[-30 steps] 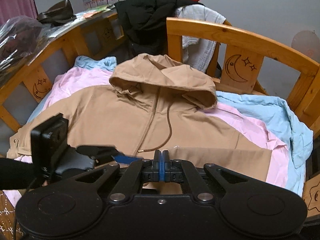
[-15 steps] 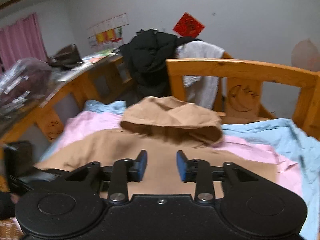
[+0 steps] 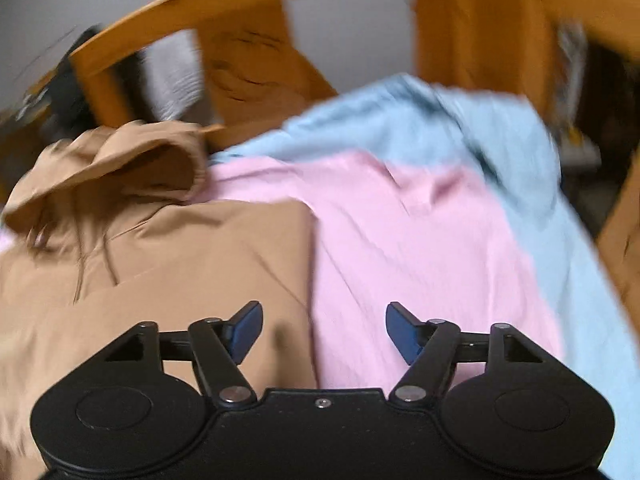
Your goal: Fold large clothes
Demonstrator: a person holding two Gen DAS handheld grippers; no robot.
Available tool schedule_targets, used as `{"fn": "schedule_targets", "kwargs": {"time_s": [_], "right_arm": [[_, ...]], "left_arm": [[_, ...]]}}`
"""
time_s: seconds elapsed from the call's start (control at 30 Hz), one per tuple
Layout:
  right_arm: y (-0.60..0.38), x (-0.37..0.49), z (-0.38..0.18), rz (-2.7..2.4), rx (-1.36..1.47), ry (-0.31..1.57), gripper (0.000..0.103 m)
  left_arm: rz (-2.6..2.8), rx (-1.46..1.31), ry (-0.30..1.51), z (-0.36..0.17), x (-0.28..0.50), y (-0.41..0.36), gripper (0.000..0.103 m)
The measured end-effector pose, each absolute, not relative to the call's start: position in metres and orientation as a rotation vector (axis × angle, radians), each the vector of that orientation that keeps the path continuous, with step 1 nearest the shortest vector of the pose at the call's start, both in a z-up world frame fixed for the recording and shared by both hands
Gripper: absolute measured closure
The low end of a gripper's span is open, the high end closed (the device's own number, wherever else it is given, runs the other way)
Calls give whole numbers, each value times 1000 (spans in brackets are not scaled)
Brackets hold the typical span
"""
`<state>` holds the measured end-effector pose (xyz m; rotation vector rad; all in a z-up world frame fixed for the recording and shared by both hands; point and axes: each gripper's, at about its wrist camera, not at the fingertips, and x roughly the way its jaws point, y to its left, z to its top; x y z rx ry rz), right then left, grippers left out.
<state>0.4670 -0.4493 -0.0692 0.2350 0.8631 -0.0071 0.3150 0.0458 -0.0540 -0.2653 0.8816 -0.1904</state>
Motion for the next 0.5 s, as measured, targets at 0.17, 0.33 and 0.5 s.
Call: {"fn": "schedule_targets", "kwargs": {"time_s": [0.17,0.33,0.5], "right_arm": [[-436,465,-92,-36,153,867,36],[-406,451,-100,-87,-165,796,24],[-386,437,-87,-120,-306,735,18]], "left_arm": [[-142,-167,958,-76,320,33,102],[-167,-166,953,-75,320,39,92],[-164,-149,913,-53,302,51,45]]}}
